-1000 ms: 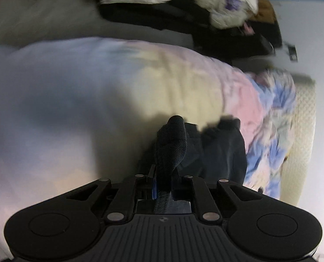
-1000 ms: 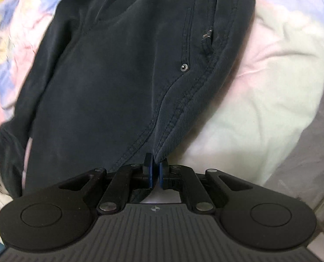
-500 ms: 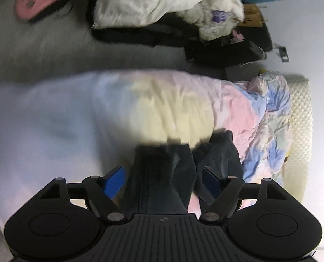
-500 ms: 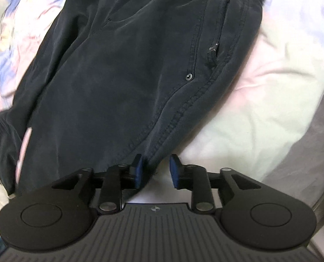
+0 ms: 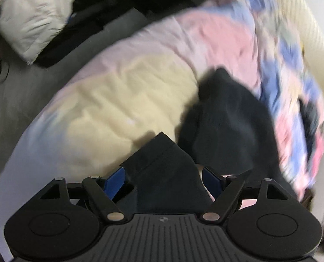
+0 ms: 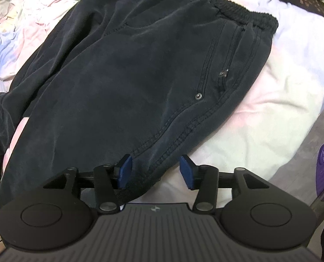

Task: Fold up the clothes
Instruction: 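Open the right gripper over the folded sweatpants while the left gripper holds the hem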

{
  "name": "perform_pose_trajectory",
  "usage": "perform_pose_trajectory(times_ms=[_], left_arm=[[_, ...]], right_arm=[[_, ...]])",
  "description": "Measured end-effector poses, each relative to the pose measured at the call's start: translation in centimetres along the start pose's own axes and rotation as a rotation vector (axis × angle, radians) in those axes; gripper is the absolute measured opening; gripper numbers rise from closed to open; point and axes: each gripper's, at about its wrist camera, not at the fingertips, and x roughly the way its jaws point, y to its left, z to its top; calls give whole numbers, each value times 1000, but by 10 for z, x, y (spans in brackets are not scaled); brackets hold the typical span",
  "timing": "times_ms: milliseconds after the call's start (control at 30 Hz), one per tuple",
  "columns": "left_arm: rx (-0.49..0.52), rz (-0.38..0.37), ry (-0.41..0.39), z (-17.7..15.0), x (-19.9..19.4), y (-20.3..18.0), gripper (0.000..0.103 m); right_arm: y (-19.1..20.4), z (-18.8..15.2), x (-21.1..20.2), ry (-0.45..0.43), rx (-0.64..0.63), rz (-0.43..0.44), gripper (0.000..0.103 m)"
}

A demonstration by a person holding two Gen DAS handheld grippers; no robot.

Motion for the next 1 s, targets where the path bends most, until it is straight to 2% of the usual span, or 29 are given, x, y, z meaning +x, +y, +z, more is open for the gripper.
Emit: perform_pose_trajectory(times_ms=[133, 233, 300, 333, 433, 500, 600, 800, 867, 1000], left_arm=[[116, 49, 71, 9, 37, -16, 78], [165, 68, 113, 11, 54, -21, 70], [203, 74, 127, 8, 60, -24, 44], [225, 86, 127, 6, 60, -27, 17], [244, 83, 91, 0, 51, -29, 5], [232, 65, 44, -6, 35, -28, 4], [170, -8, -41, -12, 1, -24, 3], [-15, -145, -220, -28, -75, -9, 1], [-57, -155, -231, -27, -79, -6, 2], [-88, -142, -177, -25, -55, 6, 2]], right_arm=[[-4, 2, -11, -18, 9, -21, 51], [-9, 5, -20, -32, 21, -37, 52], [-12, 6, -25, -39, 28, -47, 52], [-13, 7, -26, -43, 32, -52, 52], [-15, 8, -27, -50, 43, -59, 52], [-13, 11, -23, -51, 45, -57, 52], [-5, 13, -18, -50, 33, -45, 52], [10, 15, -12, -59, -11, -20, 52], [10, 16, -9, -55, -17, -15, 52], [11, 18, -3, -38, -40, -17, 52]])
